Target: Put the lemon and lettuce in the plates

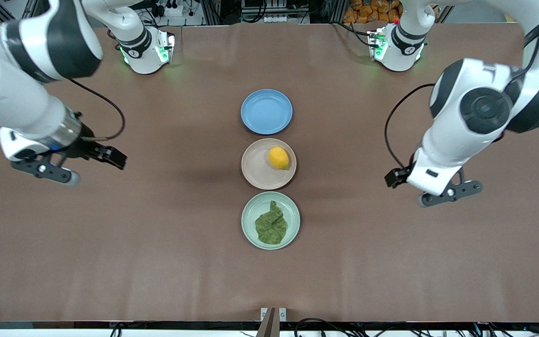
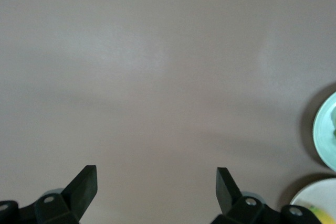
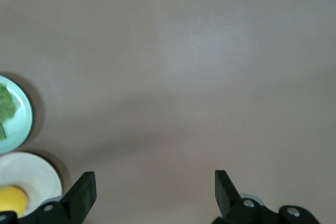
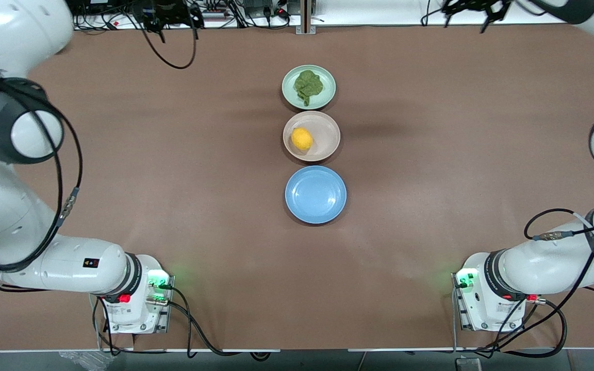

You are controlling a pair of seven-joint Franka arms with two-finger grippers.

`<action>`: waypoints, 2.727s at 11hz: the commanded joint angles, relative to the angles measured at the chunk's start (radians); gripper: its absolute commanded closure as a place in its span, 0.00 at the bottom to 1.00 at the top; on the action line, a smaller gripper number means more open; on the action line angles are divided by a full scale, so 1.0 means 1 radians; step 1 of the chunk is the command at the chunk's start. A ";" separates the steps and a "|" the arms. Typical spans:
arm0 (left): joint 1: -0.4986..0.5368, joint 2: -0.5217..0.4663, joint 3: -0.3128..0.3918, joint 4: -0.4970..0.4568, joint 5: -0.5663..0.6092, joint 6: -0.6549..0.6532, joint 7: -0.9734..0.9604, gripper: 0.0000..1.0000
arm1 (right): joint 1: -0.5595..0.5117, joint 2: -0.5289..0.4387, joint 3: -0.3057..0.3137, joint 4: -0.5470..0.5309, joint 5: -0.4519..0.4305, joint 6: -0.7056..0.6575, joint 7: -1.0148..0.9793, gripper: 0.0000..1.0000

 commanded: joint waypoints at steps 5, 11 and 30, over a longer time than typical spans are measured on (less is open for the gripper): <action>-0.034 -0.328 0.136 -0.187 -0.104 -0.033 0.230 0.00 | -0.081 -0.178 -0.016 -0.065 0.014 -0.098 -0.278 0.00; -0.019 -0.339 0.172 -0.042 -0.134 -0.147 0.373 0.00 | -0.103 -0.209 -0.015 -0.071 0.014 -0.100 -0.287 0.00; -0.011 -0.301 0.176 -0.034 -0.199 -0.201 0.449 0.00 | -0.106 -0.206 -0.027 -0.034 0.015 -0.156 -0.300 0.00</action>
